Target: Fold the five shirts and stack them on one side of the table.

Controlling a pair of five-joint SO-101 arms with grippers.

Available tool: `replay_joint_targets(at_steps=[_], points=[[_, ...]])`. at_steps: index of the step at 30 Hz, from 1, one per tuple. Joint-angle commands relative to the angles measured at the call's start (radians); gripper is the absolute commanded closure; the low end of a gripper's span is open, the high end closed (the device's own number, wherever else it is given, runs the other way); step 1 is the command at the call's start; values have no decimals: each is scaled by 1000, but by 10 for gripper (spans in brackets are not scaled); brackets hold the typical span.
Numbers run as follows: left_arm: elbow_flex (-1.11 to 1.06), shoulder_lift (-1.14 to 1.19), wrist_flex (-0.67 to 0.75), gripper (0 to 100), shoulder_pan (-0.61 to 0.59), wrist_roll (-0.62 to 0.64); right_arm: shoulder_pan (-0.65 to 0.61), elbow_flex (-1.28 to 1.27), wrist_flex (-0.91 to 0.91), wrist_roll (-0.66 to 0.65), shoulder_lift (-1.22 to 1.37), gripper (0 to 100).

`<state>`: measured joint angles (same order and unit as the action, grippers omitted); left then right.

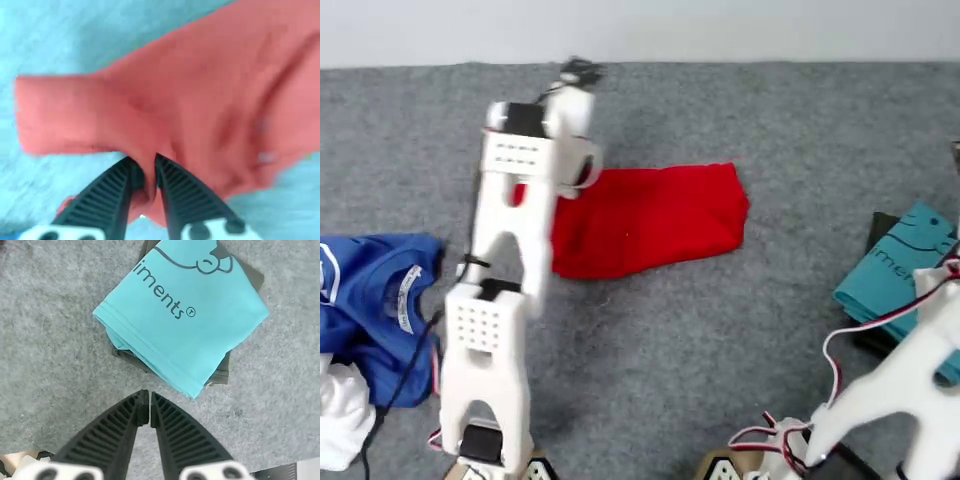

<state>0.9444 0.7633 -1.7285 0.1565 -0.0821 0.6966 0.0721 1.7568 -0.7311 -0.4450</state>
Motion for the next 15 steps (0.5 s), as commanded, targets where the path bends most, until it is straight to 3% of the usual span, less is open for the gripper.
replay_joint_targets(at_steps=[1,8,15], points=[[12,-104,-5,986,138,58,5,3,31,-6,-44,982],[2,-101,167,985,272,167,8,3,36,-5,-45,983],[12,8,311,985,339,180,10,3,36,-5,-45,983]])
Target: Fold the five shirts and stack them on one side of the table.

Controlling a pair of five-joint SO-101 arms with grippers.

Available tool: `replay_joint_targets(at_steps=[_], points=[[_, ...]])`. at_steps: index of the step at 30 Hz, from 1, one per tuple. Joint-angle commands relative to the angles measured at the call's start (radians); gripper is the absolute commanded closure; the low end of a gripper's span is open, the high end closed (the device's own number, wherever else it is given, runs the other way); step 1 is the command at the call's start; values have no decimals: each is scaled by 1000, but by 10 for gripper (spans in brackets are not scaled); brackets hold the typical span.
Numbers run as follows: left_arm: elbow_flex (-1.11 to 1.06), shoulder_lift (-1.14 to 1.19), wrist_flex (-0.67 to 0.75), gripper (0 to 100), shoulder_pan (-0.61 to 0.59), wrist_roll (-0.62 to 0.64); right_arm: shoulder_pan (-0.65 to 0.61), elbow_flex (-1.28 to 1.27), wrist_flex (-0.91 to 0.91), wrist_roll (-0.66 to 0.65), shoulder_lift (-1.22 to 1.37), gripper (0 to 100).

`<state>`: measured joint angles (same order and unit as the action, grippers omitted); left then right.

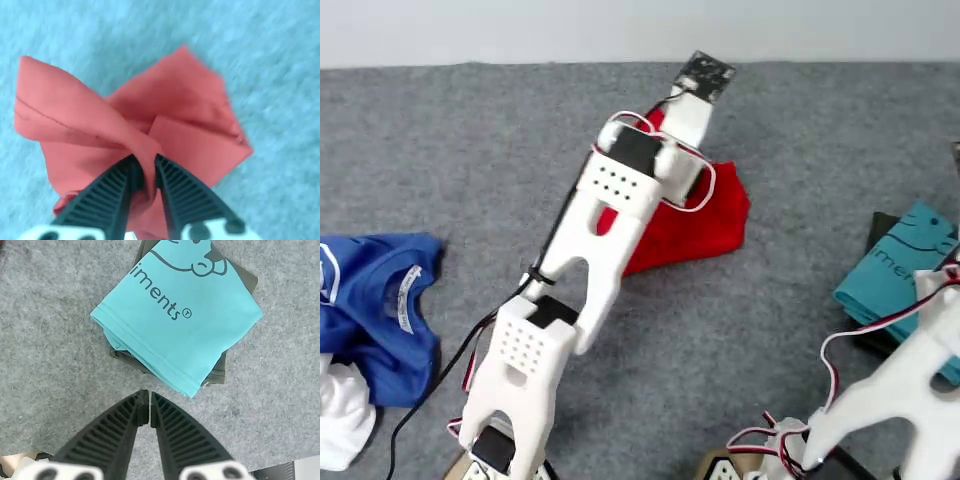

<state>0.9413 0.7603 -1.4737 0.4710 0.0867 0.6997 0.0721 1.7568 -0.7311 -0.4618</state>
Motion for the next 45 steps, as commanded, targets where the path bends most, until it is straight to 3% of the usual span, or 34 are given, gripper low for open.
replay_joint_targets(at_steps=[1,7,12,14,22,27,33,37,45], points=[[15,23,66,985,29,11,7,2,36,-5,-28,983],[15,58,107,974,40,11,7,2,36,-5,-28,983],[16,48,115,782,40,11,4,-44,36,-5,-28,983],[54,48,106,762,38,11,4,-57,36,-5,-28,983],[323,60,-81,813,-55,3,4,-57,36,-5,-30,983],[302,87,-152,950,-201,0,4,-57,36,-5,-30,983],[246,255,-158,974,-276,-103,4,-57,35,-5,-30,983],[249,338,-176,974,-213,-155,4,-57,35,-5,-30,983],[306,356,-269,975,37,-170,8,-57,36,-5,-30,983]])
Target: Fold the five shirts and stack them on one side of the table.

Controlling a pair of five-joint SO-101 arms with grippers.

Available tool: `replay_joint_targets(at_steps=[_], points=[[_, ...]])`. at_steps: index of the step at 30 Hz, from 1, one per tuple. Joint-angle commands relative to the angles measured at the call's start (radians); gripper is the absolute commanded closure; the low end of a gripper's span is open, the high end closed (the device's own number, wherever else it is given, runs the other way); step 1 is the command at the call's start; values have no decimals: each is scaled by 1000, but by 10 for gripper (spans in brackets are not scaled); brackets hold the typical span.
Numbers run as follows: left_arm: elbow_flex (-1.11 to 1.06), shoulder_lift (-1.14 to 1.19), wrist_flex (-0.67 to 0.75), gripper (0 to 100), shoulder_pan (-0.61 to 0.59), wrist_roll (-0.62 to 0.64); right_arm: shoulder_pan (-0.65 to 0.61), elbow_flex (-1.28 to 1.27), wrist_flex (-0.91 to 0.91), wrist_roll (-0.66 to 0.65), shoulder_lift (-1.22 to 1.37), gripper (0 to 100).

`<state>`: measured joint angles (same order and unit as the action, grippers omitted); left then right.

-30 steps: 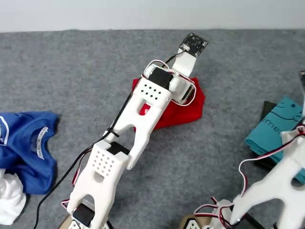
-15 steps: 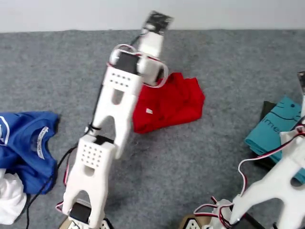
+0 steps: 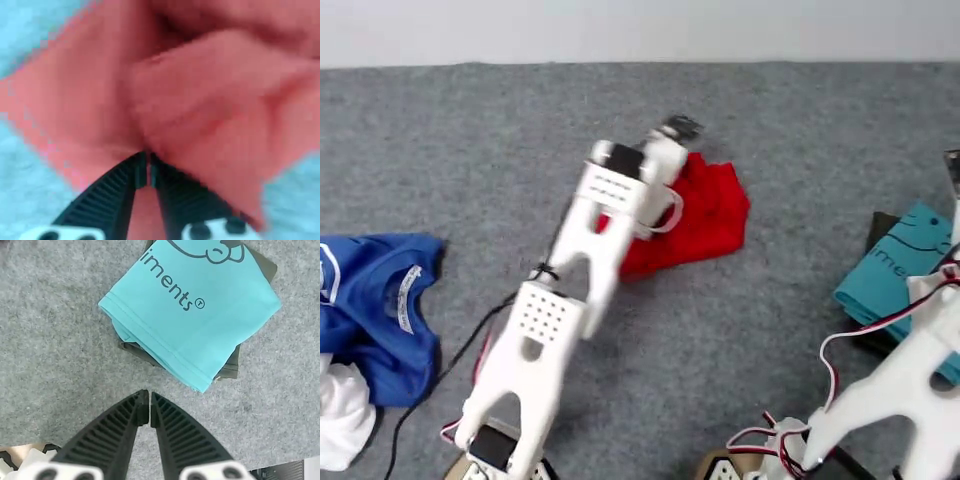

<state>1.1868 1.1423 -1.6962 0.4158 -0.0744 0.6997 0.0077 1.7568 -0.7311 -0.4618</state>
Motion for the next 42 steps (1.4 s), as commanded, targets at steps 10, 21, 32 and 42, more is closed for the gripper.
replay_joint_targets(at_steps=[10,21,32,42], points=[[148,-31,-60,975,236,-11,8,8,36,-5,-30,983],[220,-110,-55,975,87,-8,4,8,35,-5,-28,982],[228,-103,245,975,38,-6,2,8,30,-5,-19,980],[206,129,651,970,149,-12,4,8,30,-5,-19,980]])
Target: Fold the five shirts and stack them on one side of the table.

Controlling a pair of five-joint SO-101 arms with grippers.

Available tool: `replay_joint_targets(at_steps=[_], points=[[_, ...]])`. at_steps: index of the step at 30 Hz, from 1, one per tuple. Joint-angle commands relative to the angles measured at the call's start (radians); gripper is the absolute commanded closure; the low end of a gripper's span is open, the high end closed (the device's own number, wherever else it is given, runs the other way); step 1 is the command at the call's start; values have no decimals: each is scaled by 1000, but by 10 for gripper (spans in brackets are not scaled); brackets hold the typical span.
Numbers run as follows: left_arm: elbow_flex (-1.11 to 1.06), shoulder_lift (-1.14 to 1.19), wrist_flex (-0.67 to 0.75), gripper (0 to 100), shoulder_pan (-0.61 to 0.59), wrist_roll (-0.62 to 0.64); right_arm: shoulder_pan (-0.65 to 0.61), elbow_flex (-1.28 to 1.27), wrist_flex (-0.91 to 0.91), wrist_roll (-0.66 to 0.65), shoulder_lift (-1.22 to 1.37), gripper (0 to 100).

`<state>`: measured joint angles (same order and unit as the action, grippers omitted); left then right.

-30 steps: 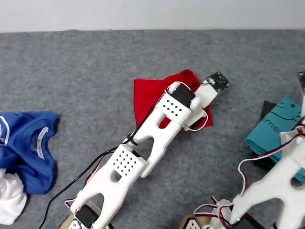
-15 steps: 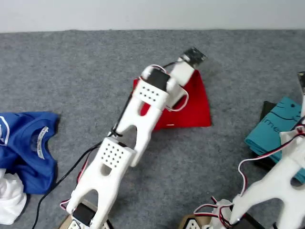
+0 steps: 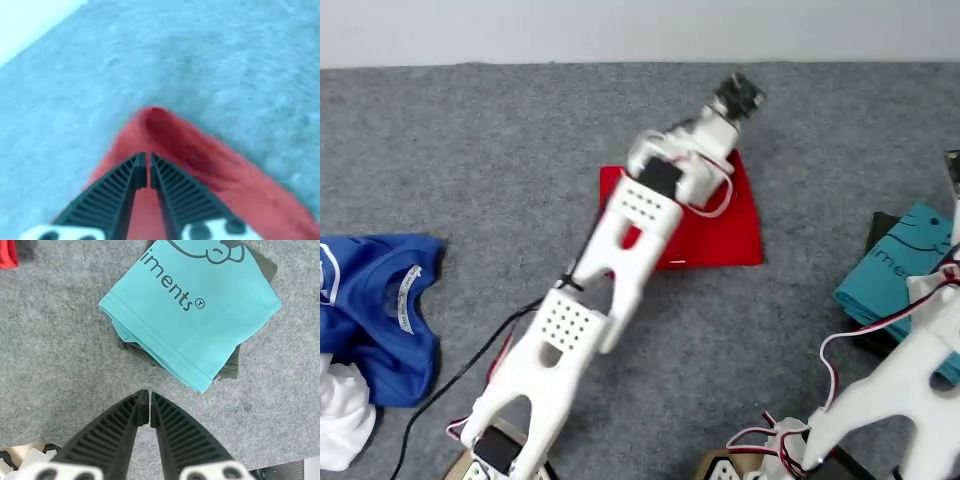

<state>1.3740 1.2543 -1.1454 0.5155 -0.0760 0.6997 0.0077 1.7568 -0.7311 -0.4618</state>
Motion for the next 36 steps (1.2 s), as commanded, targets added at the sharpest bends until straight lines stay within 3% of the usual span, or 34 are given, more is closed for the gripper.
replay_joint_targets(at_steps=[1,5,9,14,22,26,30,36], points=[[19,43,121,970,64,-15,4,8,30,-5,-19,980],[35,84,137,972,87,-114,5,8,31,-6,-19,981],[94,78,71,972,75,-117,7,8,31,-9,-19,981],[320,68,-124,975,55,-120,4,8,31,-6,-19,981],[303,-152,-494,987,-23,-118,1,3,30,-3,-18,980],[303,-255,-612,987,-94,-103,-77,-64,30,20,-18,980],[298,-408,-611,987,-218,35,-211,-112,5,175,-18,980],[139,-649,-614,987,-400,-3,-387,-213,-119,292,-16,979]])
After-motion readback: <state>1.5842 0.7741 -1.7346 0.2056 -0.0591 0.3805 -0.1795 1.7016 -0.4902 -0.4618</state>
